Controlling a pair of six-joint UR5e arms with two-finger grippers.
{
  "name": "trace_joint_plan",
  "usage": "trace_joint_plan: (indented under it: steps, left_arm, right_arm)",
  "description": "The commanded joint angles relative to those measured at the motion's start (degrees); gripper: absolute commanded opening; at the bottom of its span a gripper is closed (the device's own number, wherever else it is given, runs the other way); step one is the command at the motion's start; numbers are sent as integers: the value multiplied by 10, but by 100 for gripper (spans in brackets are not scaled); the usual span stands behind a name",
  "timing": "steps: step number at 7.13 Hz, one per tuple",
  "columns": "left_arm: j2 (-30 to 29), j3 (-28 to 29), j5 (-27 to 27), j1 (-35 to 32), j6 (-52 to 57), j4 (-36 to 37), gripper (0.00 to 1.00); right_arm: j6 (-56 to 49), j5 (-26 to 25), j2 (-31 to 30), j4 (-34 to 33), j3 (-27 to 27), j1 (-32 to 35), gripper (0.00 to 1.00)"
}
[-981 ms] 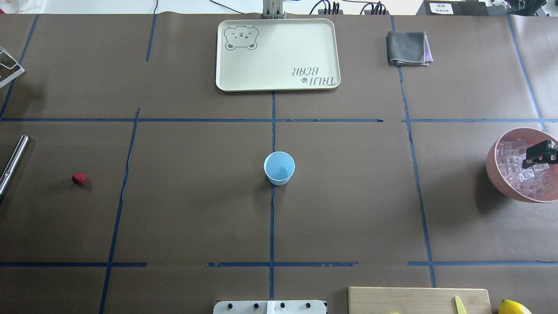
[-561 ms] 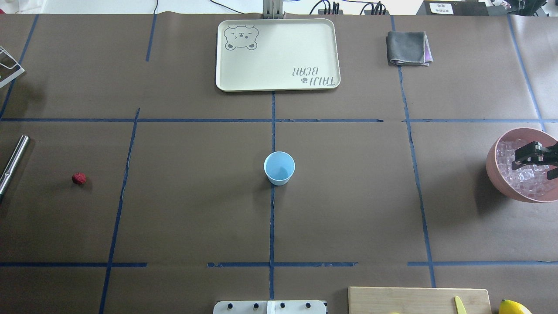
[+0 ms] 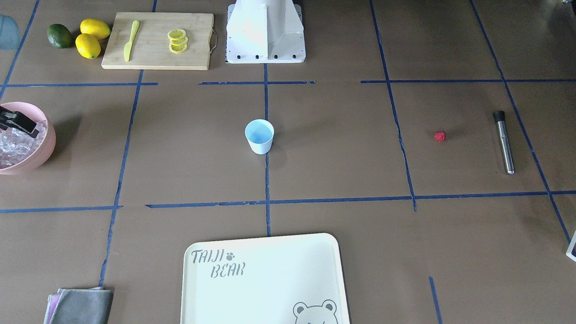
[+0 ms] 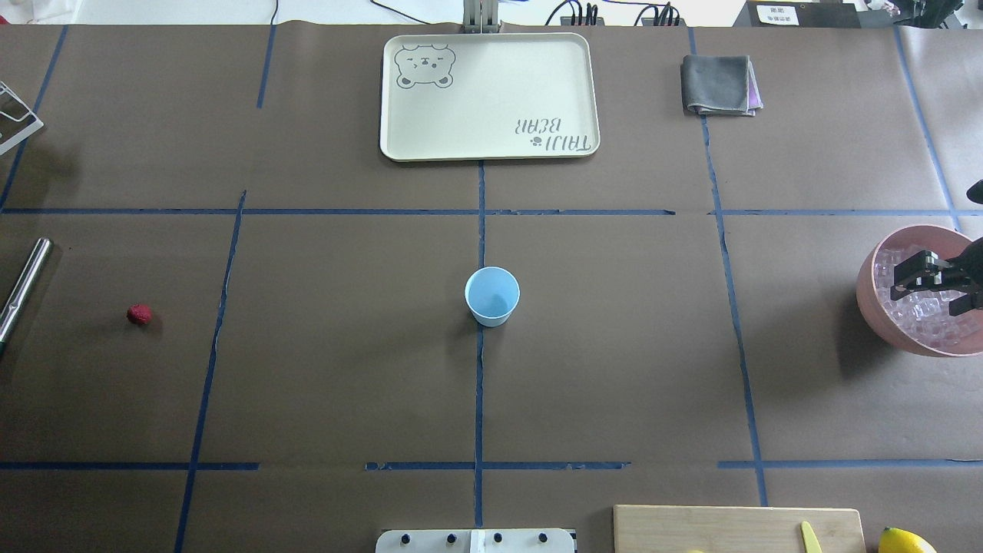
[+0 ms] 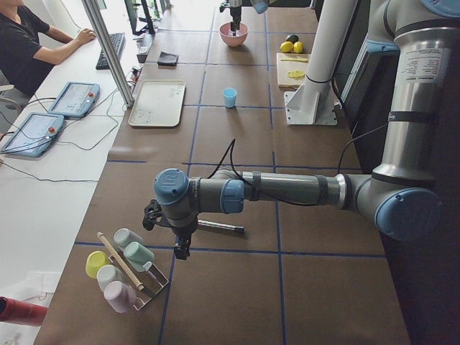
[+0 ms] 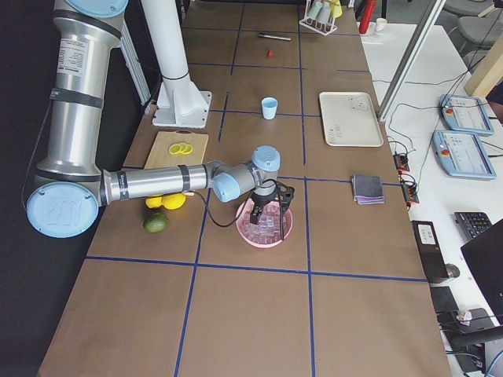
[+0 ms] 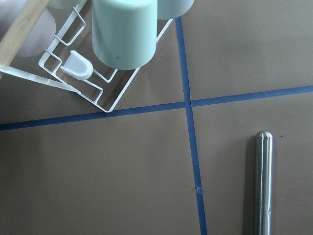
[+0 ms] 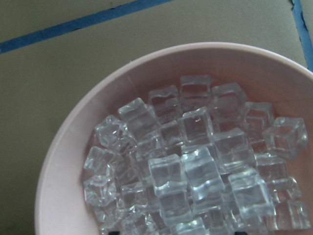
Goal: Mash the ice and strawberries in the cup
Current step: 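Lower the right gripper into the pink bowl and grasp an ice cube, then carry the ice cube with the right gripper over the blue cup and release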
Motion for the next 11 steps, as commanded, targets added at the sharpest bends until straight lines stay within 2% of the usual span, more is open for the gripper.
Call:
trace_joint_plan:
  steps: [1, 2, 4, 7, 8, 9, 11]
  left_arm:
    - [0, -12, -1, 0, 0, 1, 100]
    - [1, -16, -1, -1, -1, 3, 100]
    - [0, -16, 0, 0, -1, 4, 100]
    - [0, -15, 0, 1, -1, 4, 100]
    - [0, -15, 0, 0, -1, 4, 100]
    - [0, -15, -1, 0, -1, 4, 100]
    - [0, -13, 0, 1, 0, 3, 100]
  right_arm:
    - [1, 0, 1, 0, -2, 1, 43]
    - [0, 0, -1, 0, -1, 1, 25]
    - [-4, 1, -7, 1, 4, 2, 1]
    - [1, 7, -4, -10, 72, 14, 0]
    - [5, 7, 22, -10, 86, 14, 0]
    - [63, 7, 76, -9, 86, 11, 0]
    - [227, 4, 185, -8, 89, -50, 0]
